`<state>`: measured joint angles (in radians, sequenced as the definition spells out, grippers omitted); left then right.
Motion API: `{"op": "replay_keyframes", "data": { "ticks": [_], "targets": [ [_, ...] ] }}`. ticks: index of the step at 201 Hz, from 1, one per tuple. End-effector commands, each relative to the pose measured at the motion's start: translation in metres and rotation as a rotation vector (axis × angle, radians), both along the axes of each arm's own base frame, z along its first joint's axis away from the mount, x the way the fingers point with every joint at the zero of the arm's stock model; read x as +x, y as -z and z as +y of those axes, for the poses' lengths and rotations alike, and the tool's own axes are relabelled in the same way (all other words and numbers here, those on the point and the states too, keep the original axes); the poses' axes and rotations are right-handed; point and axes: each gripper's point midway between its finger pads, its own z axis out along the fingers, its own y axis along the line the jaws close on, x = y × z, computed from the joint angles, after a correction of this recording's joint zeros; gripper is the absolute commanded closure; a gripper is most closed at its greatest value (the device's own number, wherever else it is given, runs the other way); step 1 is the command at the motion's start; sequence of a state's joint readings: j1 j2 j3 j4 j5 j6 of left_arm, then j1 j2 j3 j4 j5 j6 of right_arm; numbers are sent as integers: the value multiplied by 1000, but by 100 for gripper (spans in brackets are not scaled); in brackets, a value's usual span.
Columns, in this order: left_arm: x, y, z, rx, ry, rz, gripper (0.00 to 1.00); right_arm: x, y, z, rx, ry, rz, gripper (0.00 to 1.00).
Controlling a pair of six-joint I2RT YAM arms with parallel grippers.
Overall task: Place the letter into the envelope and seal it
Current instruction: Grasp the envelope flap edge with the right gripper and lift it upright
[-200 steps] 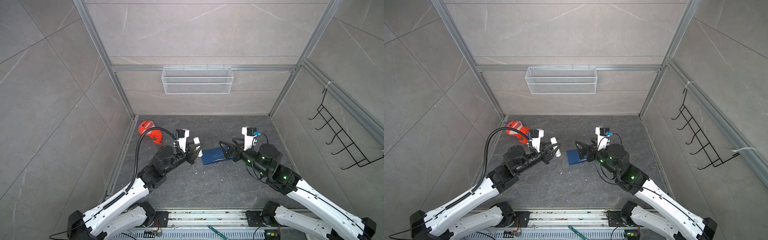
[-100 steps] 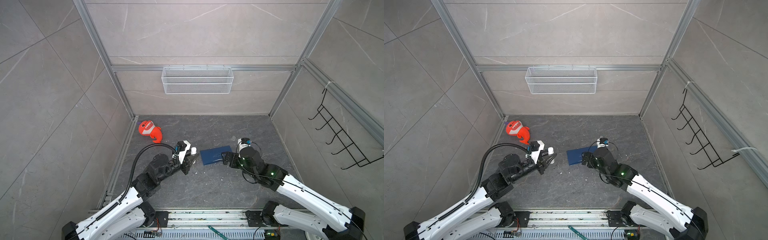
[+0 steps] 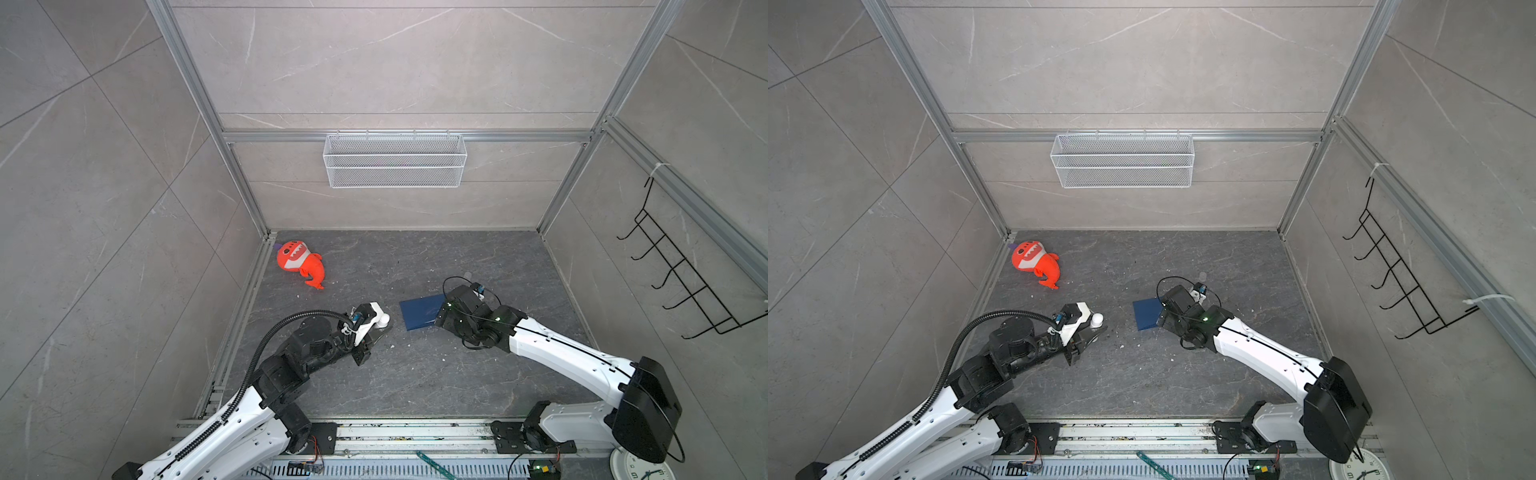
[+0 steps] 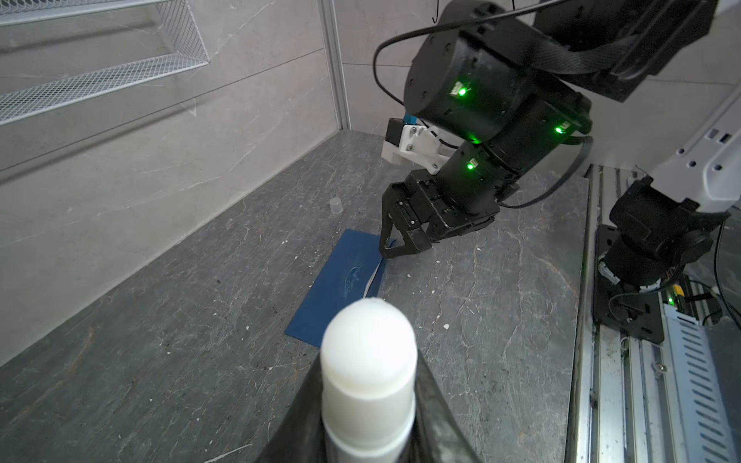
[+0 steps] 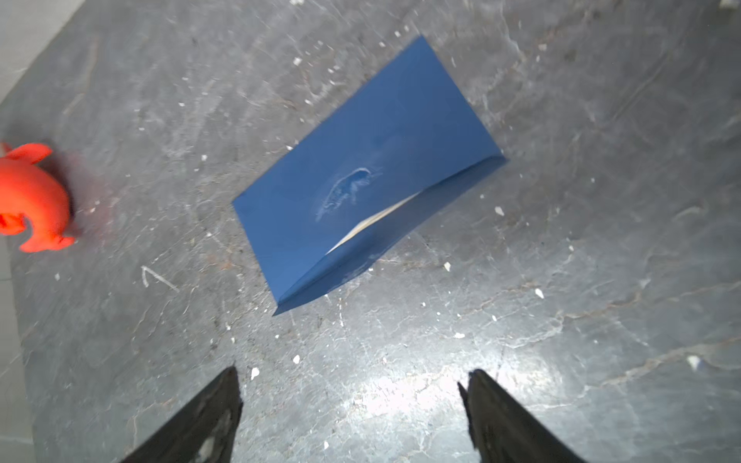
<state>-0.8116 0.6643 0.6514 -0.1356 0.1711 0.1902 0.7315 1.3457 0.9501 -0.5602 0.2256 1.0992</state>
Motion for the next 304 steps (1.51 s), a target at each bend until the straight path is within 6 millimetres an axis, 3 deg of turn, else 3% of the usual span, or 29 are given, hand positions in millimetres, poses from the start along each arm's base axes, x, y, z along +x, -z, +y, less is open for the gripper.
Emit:
{"op": "replay_keyframes", "data": {
  "ticks": [1, 43, 94, 127, 167, 199, 264, 304],
  "targets": [
    [-6, 1, -2, 15, 56, -87, 100, 8, 14, 3, 98, 91, 47, 15],
    [-7, 10, -4, 3, 67, -121, 100, 30, 25, 1, 147, 164, 50, 26],
    [-8, 19, -1, 24, 65, -127, 100, 38, 53, 4, 134, 192, 157, 40],
    [-8, 20, 3, 31, 53, -134, 100, 42, 65, 6, 124, 190, 177, 59],
    [-7, 20, 6, 37, 33, -134, 100, 44, 65, 10, 72, 92, 181, 83],
    [-4, 17, 8, 13, 3, -102, 100, 35, 58, 16, 42, -76, 173, 100],
    [3, 14, 11, -80, -70, 19, 100, 2, 21, 31, -90, -688, 172, 100],
    [13, 20, 6, -175, -118, 82, 100, 2, 24, 33, -184, -899, 219, 100]
  ]
}}
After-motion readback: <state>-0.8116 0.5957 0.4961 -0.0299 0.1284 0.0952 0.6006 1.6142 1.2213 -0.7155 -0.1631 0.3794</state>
